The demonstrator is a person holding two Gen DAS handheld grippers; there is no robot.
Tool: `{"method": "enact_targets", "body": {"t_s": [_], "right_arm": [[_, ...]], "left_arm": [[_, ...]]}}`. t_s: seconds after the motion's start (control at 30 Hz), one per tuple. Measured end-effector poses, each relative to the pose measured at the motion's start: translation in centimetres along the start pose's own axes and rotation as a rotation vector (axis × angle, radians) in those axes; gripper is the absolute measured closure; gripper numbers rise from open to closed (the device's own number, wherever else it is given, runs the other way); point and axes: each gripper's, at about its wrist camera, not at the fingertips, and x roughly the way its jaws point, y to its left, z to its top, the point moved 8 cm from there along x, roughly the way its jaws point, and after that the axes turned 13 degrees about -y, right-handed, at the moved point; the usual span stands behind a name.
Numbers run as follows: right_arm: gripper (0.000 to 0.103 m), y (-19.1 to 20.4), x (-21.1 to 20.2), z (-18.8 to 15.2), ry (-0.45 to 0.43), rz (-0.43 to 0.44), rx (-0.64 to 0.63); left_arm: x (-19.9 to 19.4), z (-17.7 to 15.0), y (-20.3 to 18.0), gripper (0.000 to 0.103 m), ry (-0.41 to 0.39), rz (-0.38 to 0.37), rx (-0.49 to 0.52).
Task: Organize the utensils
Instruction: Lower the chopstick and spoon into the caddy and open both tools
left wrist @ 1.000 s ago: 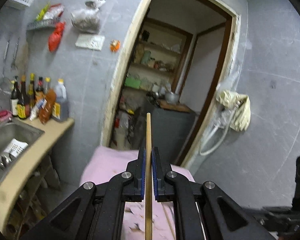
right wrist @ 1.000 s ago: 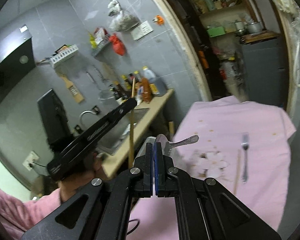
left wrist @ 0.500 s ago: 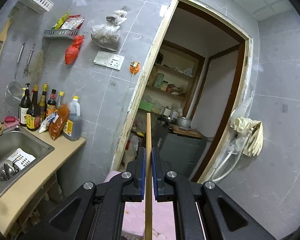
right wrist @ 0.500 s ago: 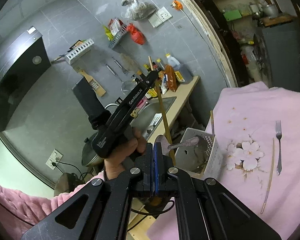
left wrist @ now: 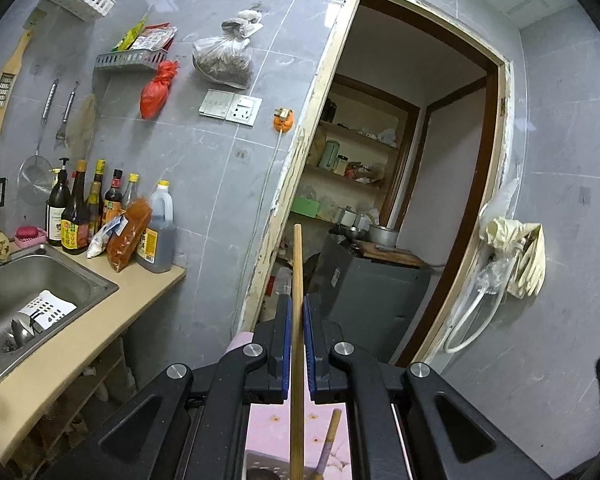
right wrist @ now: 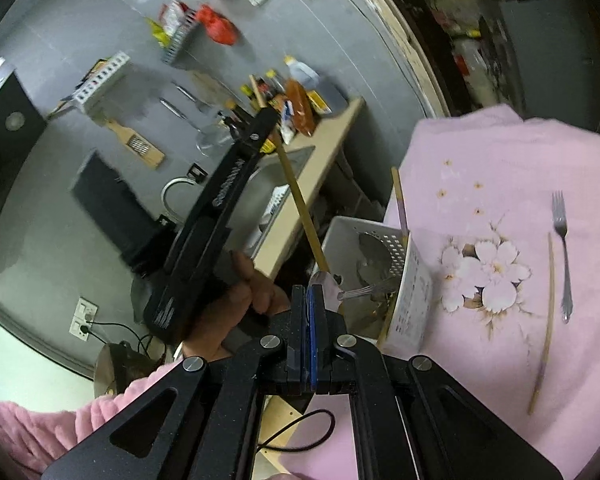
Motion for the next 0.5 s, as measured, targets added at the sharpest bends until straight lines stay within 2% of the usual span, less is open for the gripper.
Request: {"method": "enact_targets", "body": {"t_s": [0.3, 0.5], "right_arm": [[0.101, -1.4, 4.0, -0.3, 0.040, -0.071, -0.035], [0.101, -1.8, 4.9, 0.2, 0.036, -0.074, -0.041]], "left_arm": [[-0.7, -1.9, 1.4, 0.097, 0.047, -0.008, 0.006], [-1.6, -2.6, 2.0, 0.097, 0.080, -0.028, 0.020]]}}
